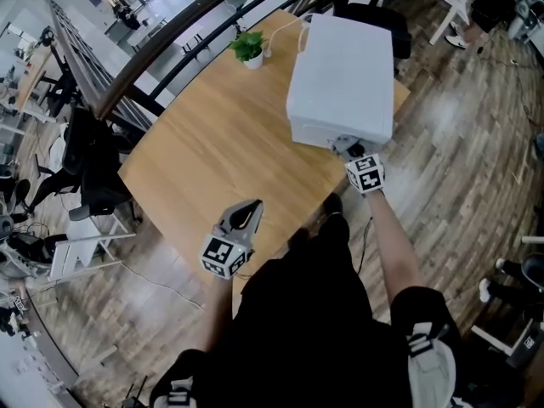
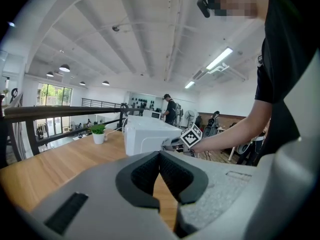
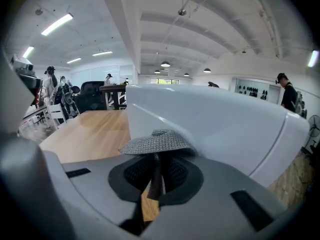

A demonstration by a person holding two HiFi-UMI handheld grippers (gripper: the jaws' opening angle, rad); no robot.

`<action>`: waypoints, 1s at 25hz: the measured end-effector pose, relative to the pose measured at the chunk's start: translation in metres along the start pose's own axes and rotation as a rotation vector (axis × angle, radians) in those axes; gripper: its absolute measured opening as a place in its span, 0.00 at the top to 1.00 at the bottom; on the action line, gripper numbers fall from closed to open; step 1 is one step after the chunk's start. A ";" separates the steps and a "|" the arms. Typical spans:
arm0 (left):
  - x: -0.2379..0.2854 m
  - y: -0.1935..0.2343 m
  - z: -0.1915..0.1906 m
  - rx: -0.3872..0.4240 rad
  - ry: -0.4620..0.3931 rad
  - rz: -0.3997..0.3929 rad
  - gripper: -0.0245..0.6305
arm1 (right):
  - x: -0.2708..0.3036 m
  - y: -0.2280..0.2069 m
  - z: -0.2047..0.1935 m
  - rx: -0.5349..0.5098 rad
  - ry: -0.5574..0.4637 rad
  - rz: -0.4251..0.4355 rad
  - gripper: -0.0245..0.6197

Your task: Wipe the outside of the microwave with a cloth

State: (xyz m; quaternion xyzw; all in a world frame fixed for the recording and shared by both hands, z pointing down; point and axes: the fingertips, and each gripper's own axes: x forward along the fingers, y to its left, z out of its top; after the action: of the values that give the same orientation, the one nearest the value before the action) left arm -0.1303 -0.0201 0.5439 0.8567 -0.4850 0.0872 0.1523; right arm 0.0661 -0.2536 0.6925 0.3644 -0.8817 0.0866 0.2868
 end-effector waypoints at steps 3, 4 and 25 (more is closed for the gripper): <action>-0.005 0.003 -0.001 0.002 -0.003 0.013 0.96 | 0.004 0.010 0.005 0.007 0.014 0.014 0.93; -0.006 0.003 -0.002 -0.002 -0.003 0.017 0.96 | 0.006 0.012 0.007 0.007 0.012 0.017 0.93; -0.037 0.025 -0.006 -0.052 -0.029 0.140 0.96 | 0.055 0.069 0.043 -0.014 -0.012 0.117 0.93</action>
State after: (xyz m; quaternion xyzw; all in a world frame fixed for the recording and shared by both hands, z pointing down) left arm -0.1706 0.0001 0.5427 0.8176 -0.5481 0.0728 0.1610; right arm -0.0325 -0.2521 0.6921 0.3106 -0.9038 0.0948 0.2787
